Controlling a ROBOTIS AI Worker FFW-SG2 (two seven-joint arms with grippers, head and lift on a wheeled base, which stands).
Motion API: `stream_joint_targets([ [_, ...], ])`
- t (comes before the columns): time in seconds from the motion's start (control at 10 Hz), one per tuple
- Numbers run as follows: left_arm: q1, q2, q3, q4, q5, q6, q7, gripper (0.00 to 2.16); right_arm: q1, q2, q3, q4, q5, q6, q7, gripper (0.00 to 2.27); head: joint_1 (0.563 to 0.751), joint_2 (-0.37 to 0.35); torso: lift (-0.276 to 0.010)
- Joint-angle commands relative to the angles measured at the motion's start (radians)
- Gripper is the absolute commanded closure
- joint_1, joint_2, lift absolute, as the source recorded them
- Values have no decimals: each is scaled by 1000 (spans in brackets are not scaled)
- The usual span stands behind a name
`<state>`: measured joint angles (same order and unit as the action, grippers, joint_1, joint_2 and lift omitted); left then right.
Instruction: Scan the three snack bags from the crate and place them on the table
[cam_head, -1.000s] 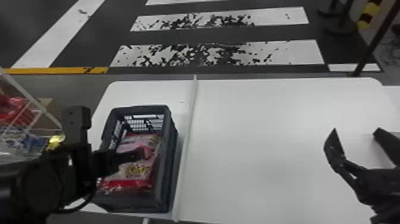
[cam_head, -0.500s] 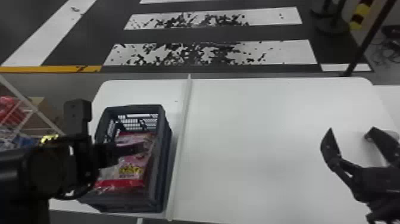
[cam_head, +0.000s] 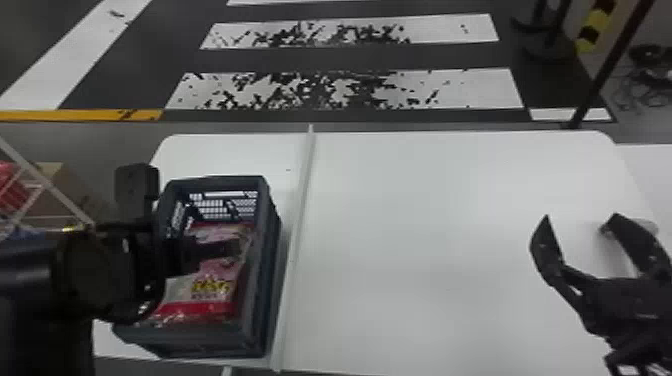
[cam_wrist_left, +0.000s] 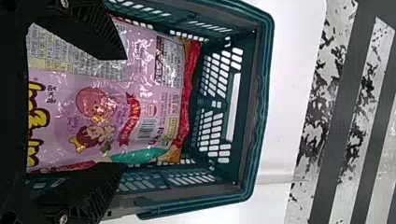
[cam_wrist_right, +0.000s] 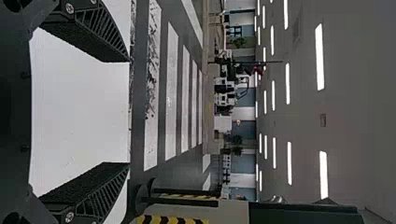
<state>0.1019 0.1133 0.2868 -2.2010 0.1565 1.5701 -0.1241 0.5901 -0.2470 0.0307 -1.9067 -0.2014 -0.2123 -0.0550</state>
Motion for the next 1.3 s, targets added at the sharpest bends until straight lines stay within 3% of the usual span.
stream_joint_targets([
  [0.0,-10,0,-20,18,-32,1,0,70,-7,-6,0,14,-4,0,0,97,695,100,-62],
  [0.5,-15,-3,-5,103,-40,1,-12,140,2,-17,-2,21,-4,-9,-13,97,695,95,-62],
  [0.7,-19,-1,5,133,-45,1,-43,637,2,-21,-2,37,-4,-12,-13,97,695,98,-62],
  [0.8,-18,-1,6,158,-48,1,-46,1298,2,-24,-2,43,-6,-18,-13,97,695,93,-62],
  [0.9,-18,2,6,172,-52,1,-52,1720,7,-26,-2,44,-6,-31,-13,97,695,93,-62],
  [1.0,-18,0,9,170,-63,1,-51,1912,13,-24,-5,46,-6,-43,-13,97,695,94,-62],
  [1.2,16,-3,23,86,-61,1,-45,1916,25,-20,-6,38,-6,-52,-13,97,695,102,-62],
])
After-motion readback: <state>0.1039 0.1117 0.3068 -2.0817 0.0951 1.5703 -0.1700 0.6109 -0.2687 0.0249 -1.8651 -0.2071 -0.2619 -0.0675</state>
